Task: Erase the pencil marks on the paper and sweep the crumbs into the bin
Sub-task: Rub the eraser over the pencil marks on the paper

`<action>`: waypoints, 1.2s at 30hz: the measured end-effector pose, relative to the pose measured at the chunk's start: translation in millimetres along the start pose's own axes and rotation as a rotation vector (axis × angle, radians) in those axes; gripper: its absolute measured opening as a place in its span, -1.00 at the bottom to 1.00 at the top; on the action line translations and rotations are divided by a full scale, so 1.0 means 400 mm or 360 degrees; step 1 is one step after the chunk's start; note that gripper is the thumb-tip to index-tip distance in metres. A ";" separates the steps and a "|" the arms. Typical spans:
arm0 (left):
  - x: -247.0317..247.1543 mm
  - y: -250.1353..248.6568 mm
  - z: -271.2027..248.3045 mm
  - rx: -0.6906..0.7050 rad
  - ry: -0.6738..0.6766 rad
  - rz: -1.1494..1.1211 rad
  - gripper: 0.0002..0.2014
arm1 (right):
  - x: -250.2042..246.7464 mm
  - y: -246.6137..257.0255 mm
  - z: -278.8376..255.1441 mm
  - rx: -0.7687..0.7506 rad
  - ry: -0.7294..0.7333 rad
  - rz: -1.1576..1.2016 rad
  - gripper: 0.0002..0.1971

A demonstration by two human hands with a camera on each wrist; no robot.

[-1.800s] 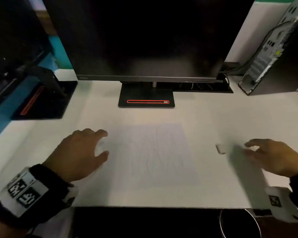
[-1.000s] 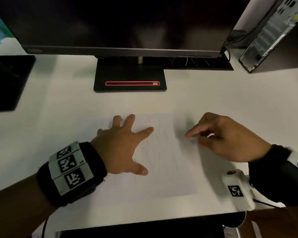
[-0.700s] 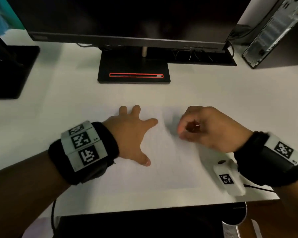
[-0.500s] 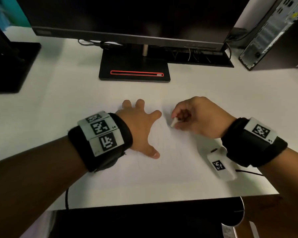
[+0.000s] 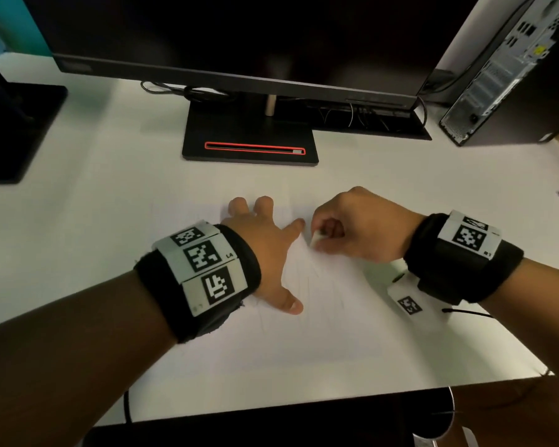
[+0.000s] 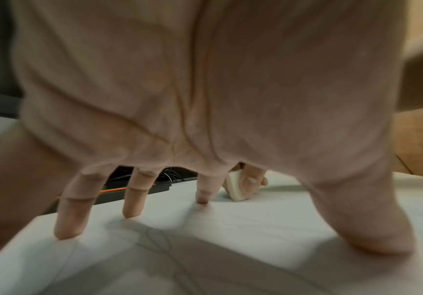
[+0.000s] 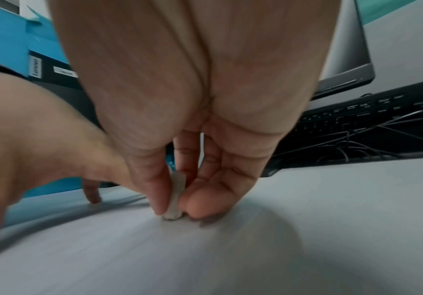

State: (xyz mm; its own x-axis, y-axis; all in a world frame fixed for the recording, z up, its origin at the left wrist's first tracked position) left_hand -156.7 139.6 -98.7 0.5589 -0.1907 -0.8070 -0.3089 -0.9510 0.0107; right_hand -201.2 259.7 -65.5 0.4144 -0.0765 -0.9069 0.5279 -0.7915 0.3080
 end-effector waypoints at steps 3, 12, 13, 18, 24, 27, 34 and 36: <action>-0.002 0.000 0.000 0.0005 -0.0004 0.0018 0.25 | -0.027 -0.036 0.019 0.0115 -0.0094 -0.0024 -0.87; 0.001 0.001 0.004 -0.0007 -0.0016 0.0030 0.25 | -0.027 -0.040 0.020 0.0188 -0.0056 -0.0010 -0.72; 0.001 0.001 0.005 -0.0005 -0.0019 0.0035 0.25 | -0.035 -0.050 0.022 0.0219 -0.0096 -0.0021 -0.67; 0.000 0.003 0.008 -0.0013 -0.0006 0.0043 0.27 | 0.011 -0.008 0.012 0.0164 0.0127 -0.0033 -0.66; -0.005 0.001 0.011 -0.0018 0.0013 0.0083 0.29 | -0.004 -0.062 0.022 0.0337 0.0042 -0.0002 -0.57; -0.004 0.002 0.012 -0.0017 0.0033 0.0069 0.29 | 0.013 -0.051 0.019 0.0327 0.0142 0.0061 -0.52; -0.004 0.002 0.010 -0.0022 0.0052 0.0057 0.29 | 0.026 -0.054 0.026 0.0390 0.0148 0.0186 -0.49; -0.005 0.000 0.009 -0.0025 0.0047 0.0061 0.29 | 0.014 -0.082 0.027 0.0480 0.0116 0.0299 -0.55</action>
State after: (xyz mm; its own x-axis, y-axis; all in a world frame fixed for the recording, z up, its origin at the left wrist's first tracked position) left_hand -160.6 141.0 -99.4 0.5695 -0.2338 -0.7881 -0.3184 -0.9466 0.0508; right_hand -224.3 278.5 -83.7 0.5408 -0.2027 -0.8164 0.1996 -0.9119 0.3586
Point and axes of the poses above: each hand's wrist, its own z-axis towards the middle knuckle, its own x-axis out of the palm, y = z × x, the point moved 8 cm from there along z, towards the middle knuckle, and after that the axes turned 3 degrees about y, right-handed, at the moved point
